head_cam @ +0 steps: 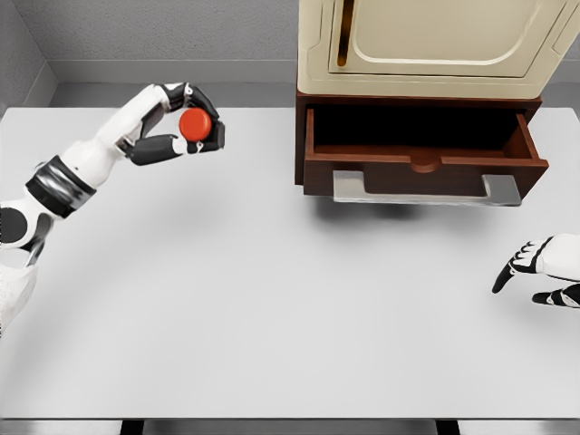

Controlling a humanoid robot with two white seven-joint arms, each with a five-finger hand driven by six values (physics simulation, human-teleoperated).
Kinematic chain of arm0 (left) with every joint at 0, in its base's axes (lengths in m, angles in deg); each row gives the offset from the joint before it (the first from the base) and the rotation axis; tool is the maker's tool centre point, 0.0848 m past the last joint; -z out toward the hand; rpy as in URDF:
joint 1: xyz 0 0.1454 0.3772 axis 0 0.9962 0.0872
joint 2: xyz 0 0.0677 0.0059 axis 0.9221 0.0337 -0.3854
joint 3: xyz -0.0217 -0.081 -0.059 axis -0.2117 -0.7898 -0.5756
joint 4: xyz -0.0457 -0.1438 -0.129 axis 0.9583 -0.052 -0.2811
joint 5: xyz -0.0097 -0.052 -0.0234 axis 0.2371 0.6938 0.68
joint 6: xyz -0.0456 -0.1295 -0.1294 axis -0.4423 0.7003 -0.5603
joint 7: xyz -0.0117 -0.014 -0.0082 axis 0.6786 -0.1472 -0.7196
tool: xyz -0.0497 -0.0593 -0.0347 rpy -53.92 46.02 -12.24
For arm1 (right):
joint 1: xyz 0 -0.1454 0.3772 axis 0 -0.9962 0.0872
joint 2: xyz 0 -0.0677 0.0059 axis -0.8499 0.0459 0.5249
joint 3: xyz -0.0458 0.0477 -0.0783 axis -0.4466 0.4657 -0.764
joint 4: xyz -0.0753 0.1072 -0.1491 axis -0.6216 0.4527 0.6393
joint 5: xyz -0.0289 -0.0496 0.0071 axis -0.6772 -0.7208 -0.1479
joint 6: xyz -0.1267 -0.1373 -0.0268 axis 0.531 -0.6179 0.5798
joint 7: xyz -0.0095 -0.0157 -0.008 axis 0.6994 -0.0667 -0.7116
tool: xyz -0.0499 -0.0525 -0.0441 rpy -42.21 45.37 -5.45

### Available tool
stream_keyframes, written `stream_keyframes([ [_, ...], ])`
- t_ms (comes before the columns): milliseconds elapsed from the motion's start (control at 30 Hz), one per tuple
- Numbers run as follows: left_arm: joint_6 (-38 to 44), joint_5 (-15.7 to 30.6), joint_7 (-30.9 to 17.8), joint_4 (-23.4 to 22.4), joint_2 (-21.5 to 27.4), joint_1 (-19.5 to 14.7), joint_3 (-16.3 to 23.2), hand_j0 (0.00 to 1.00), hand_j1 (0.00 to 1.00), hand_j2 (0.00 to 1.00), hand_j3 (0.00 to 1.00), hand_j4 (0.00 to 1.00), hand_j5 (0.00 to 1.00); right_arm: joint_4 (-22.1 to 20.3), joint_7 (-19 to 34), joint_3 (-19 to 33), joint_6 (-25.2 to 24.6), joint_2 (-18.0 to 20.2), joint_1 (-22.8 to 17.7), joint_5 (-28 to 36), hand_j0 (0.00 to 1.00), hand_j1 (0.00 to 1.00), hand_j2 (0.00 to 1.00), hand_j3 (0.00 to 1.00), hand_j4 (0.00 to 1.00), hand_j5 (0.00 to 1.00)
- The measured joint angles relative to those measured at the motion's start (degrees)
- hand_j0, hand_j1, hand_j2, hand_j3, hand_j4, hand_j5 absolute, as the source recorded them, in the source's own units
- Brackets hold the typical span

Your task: Put the switch into the drawer with left arm, and close the drawer with right arm

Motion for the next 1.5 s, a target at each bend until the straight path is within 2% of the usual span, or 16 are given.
stream_keyframes([
  [367,0.5,-1.4,-0.8,0.5,-5.0,-3.9,1.5,0.36,0.36,0.36,0.36,0.36,0.36,0.0,0.0,0.0,0.0,0.0,0.0,0.0,0.65,0.65,0.65,0.65,0.65,0.65],
  [767,2.7,-7.1,-0.9,0.5,-10.5,-6.7,3.0,0.36,0.36,0.36,0.36,0.36,0.36,0.0,0.0,0.0,0.0,0.0,0.0,0.0,0.65,0.65,0.65,0.65,0.65,0.65],
  [1167,3.0,-18.0,-0.9,-1.0,-17.2,-9.9,3.4,0.37,0.37,0.37,0.37,0.37,0.37,0.0,0.0,0.0,0.0,-0.1,0.0,0.0,0.64,0.64,0.64,0.64,0.64,0.64],
  [1500,3.0,-26.2,-0.8,-3.1,-20.8,-12.7,5.5,0.37,0.37,0.37,0.37,0.37,0.37,0.0,0.0,-0.4,0.0,-0.2,0.2,0.1,0.65,0.65,0.65,0.65,0.65,0.65],
])
